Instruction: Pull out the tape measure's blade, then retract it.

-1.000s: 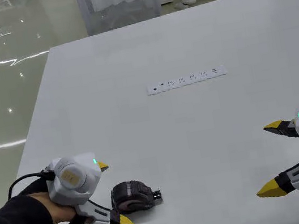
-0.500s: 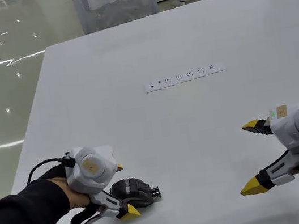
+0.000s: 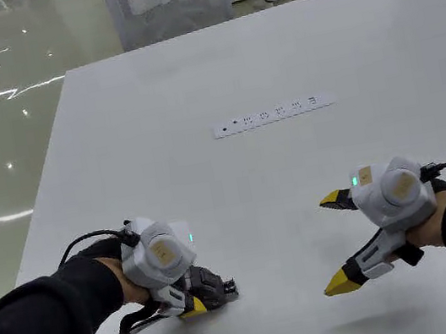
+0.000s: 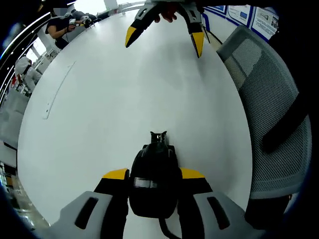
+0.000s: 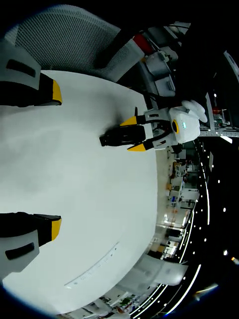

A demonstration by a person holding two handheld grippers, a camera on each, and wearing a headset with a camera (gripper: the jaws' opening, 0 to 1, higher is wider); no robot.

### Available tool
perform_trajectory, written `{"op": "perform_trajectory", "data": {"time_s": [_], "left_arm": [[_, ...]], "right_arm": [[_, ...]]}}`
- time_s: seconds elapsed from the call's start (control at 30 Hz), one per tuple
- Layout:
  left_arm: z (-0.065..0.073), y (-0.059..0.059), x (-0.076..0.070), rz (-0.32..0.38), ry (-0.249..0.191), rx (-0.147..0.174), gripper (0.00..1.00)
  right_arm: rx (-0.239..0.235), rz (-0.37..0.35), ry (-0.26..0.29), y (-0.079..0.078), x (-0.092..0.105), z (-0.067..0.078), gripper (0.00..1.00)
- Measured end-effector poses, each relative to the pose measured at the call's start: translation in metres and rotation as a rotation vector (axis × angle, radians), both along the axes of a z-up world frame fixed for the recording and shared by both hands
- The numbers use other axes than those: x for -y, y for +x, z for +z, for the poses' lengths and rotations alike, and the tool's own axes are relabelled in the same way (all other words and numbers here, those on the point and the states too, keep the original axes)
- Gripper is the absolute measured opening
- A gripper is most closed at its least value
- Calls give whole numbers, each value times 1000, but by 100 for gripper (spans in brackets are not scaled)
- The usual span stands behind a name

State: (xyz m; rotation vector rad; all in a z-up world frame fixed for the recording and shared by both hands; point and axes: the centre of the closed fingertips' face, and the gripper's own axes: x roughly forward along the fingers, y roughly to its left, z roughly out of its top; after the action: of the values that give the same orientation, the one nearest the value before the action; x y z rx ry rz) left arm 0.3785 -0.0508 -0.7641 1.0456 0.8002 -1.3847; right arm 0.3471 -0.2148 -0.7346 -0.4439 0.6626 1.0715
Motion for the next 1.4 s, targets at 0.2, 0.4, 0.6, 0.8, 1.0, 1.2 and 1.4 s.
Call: {"op": "perform_trajectory", "data": {"time_s": [0.2, 0.4, 0.6, 0.8, 1.0, 1.2, 1.4], "left_arm": [[-1, -2, -1, 2, 12, -9, 31], [-2, -2, -1, 9, 16, -24, 31], [-3, -4, 0, 9, 22, -21, 31], [-3, -3, -1, -4, 31, -19, 31], [-2, -3, -1, 7, 21, -16, 31], [-2, -2, -1, 9, 11, -19, 31], [-1, -1, -2, 27, -35, -28, 32]], "right_arm": [[13, 37, -11, 6, -10, 1, 83], [7, 67, -19, 10, -24, -5, 77], [-35, 71, -22, 9, -38, -16, 74], [-38, 115, -26, 15, -59, -16, 67], [-32, 156, -41, 19, -78, -16, 63], [-38, 180, -38, 20, -93, -19, 59], [-53, 216, -78, 19, -107, -29, 52]]}}
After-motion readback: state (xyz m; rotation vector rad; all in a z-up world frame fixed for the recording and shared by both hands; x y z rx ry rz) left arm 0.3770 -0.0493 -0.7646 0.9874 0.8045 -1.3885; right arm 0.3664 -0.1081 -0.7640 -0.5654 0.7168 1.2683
